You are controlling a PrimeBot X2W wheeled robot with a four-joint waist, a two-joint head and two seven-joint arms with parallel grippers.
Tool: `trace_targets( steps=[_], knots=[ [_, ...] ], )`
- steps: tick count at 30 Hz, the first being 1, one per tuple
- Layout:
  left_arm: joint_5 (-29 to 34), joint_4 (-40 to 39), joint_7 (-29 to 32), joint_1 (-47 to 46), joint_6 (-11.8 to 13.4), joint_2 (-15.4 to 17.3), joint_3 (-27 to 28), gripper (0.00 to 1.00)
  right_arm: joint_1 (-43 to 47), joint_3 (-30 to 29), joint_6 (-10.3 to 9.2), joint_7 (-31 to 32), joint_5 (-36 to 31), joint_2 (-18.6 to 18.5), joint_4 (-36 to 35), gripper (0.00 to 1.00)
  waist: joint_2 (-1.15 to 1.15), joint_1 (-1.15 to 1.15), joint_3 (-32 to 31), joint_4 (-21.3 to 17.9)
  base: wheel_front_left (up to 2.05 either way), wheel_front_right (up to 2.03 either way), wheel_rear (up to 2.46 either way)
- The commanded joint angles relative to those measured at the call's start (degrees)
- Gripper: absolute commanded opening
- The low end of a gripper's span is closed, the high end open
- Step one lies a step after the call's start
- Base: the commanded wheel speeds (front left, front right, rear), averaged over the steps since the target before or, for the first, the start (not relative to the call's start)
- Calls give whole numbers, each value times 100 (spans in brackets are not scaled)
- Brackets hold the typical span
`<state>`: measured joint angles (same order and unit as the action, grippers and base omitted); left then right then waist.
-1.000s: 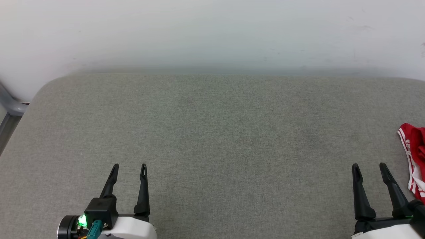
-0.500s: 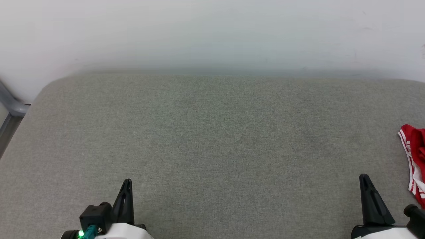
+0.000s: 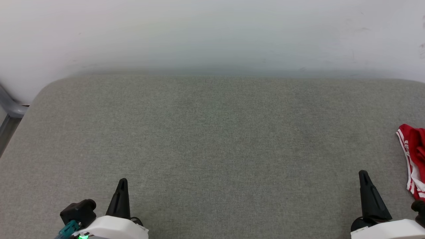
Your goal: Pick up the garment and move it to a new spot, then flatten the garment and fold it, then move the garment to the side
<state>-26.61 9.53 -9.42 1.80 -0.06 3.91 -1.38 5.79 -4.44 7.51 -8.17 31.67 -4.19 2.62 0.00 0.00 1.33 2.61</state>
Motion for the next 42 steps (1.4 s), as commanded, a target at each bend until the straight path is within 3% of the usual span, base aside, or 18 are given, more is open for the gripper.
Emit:
trace_targets(
  steps=[1, 11, 42],
  knots=[
    [-132, -63, 17, -159, -29, 10, 34, 0, -151, 4, -1, 17, 145, -40, -44, 0, 0, 0, 0, -1, 0, 0, 0],
    [-1154, 14, 266, -272, -147, -7, 154, 0, -328, 14, -1, 216, 1122, -48, 138, 0, 0, 0, -12, -28, 0, 0, 0],
    [-3411, 193, 828, -517, -403, -46, 429, 0, -705, -2, -1, 678, 3252, -34, 550, 0, 0, 0, -45, -102, 0, 0, 0]
  ],
)
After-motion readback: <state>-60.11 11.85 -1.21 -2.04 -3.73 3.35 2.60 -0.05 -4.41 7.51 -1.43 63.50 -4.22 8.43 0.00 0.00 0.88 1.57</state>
